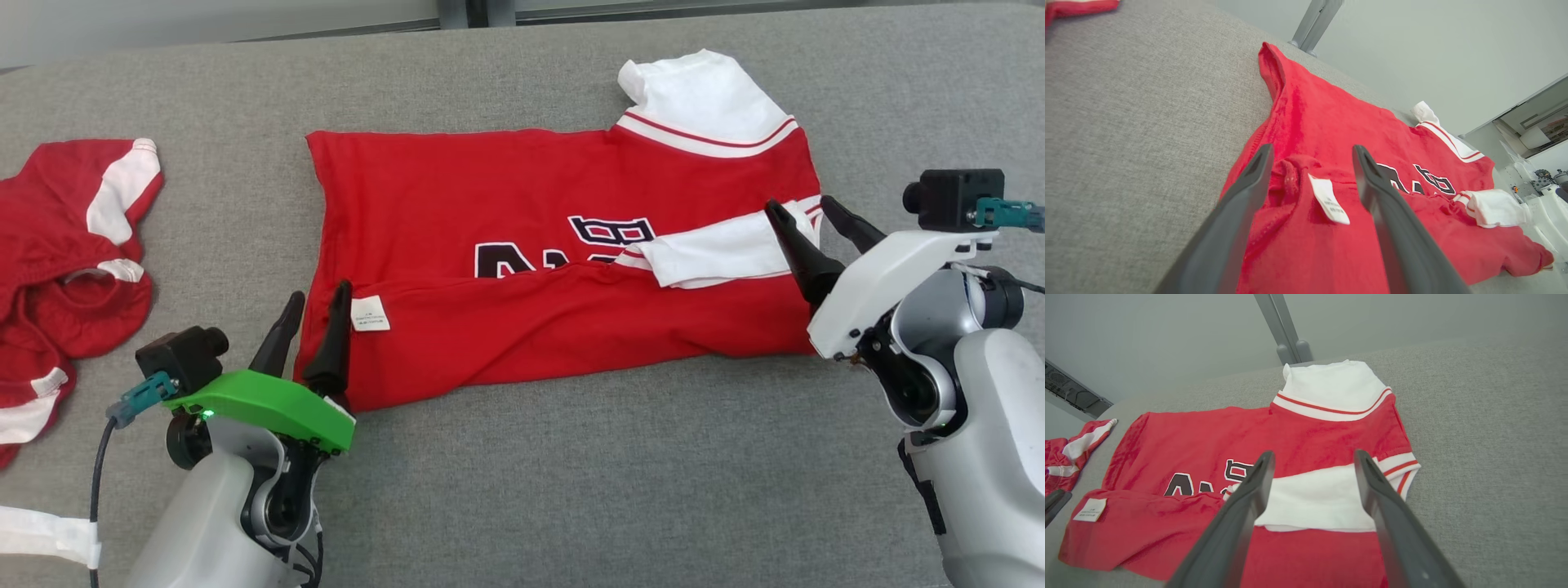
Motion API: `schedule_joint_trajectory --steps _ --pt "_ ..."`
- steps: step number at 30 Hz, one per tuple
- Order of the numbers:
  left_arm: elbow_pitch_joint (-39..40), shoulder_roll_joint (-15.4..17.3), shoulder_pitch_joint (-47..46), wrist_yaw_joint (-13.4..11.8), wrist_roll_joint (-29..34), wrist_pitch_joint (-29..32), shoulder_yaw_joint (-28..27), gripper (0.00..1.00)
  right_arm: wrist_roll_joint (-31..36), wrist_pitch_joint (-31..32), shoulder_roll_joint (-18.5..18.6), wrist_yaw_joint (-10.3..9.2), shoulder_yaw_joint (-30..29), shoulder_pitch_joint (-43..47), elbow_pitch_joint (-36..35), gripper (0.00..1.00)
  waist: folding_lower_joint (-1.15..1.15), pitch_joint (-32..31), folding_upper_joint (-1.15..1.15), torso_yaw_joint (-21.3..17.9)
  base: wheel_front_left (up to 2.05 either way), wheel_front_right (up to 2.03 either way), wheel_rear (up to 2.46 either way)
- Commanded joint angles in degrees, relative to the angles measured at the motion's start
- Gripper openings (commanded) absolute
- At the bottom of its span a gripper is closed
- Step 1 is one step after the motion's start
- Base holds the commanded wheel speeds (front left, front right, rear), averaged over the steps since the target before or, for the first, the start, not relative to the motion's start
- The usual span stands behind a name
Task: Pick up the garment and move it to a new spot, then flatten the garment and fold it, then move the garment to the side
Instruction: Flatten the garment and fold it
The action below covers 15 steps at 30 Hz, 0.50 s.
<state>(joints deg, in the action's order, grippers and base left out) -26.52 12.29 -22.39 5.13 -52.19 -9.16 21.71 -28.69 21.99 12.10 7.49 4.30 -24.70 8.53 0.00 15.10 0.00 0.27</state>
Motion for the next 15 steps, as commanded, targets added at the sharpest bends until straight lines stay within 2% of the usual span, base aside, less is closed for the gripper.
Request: schedule_joint_trajectory --steps 1,6,10,15 --pt "0.1 0.8 0.2 0.4 1.3 -1.0 0.1 1.0 -0.5 -0.1 0.7 0.0 0.0 1.5 -0.9 1.0 0.0 -0.5 0.0 -0.2 0.0 0.0 0.0" --pt "1.7 2.7 3.0 -2.6 6.1 -3.9 1.3 1.0 1.4 2.4 2.0 0.0 -2.2 5.8 -3.4 1.0 0.0 -1.3 0.0 -0.7 0.0 0.0 0.0" --pt "2.6 3.8 5.4 -7.4 12.5 -5.0 3.3 1.0 4.2 5.7 1.0 0.0 -4.9 9.5 -4.5 1.0 0.0 -1.7 0.0 -1.2 0.0 0.0 0.0" --pt "1.3 4.0 6.3 -13.3 18.2 -5.4 5.6 1.0 7.4 8.4 -2.3 0.0 -7.8 11.3 -4.7 1.0 0.0 -1.9 0.0 -1.7 0.0 0.0 0.0"
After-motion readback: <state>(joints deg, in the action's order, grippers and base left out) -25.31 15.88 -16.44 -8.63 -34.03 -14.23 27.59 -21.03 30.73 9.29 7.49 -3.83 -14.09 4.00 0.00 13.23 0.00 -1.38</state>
